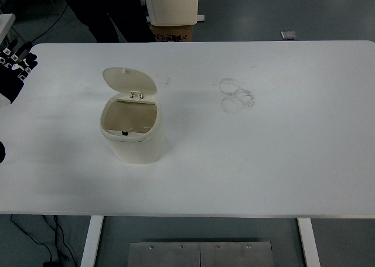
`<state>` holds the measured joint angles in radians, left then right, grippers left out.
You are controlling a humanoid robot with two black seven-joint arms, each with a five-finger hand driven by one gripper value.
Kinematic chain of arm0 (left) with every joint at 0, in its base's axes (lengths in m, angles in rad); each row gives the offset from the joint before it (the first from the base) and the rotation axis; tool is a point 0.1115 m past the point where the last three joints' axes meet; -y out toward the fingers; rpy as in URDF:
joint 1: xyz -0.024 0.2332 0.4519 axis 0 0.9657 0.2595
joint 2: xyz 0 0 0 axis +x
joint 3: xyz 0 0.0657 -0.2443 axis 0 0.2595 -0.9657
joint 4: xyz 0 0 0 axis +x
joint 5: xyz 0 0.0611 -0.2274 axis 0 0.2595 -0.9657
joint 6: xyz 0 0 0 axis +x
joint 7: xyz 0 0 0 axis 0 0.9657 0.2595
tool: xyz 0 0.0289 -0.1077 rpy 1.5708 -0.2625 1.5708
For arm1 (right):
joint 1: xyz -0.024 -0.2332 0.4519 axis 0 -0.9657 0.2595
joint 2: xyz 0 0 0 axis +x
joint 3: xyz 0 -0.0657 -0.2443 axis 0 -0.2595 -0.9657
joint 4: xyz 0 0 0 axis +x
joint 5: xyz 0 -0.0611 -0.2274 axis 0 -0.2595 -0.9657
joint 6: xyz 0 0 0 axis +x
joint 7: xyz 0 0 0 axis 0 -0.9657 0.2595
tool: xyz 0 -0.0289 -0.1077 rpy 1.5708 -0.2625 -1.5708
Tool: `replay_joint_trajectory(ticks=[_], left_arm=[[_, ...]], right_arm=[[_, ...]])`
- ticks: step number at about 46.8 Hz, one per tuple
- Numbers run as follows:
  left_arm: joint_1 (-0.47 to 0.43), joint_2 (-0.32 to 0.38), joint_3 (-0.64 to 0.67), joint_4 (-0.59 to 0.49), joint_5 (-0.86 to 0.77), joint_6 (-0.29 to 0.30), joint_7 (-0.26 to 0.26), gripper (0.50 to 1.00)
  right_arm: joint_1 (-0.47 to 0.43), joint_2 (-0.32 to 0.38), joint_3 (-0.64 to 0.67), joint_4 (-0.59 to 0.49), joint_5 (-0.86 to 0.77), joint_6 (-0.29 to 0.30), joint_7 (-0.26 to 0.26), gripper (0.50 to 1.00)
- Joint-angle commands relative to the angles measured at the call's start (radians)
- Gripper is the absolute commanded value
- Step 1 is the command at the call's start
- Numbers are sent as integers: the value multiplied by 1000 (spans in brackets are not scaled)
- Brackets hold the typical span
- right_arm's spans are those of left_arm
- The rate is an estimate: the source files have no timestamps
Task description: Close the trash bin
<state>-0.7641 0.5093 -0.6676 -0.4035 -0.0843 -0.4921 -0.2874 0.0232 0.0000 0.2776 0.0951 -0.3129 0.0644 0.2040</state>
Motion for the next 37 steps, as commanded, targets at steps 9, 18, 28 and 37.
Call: replay_joint_trajectory(ticks=[9,18,28,37], left_arm=[[-18,3,3,0,3,1,4,1000],[-107,24,92,-30,18,1,4,1000],[-190,74,267,-141,17,12,4,1000],[-311,124,512,-224,17,15,4,1000]], right_arm=[[0,0,0,0,0,0,0,991],[0,0,0,0,0,0,0,991],[0,0,0,0,0,0,0,991],[0,0,0,0,0,0,0,991]])
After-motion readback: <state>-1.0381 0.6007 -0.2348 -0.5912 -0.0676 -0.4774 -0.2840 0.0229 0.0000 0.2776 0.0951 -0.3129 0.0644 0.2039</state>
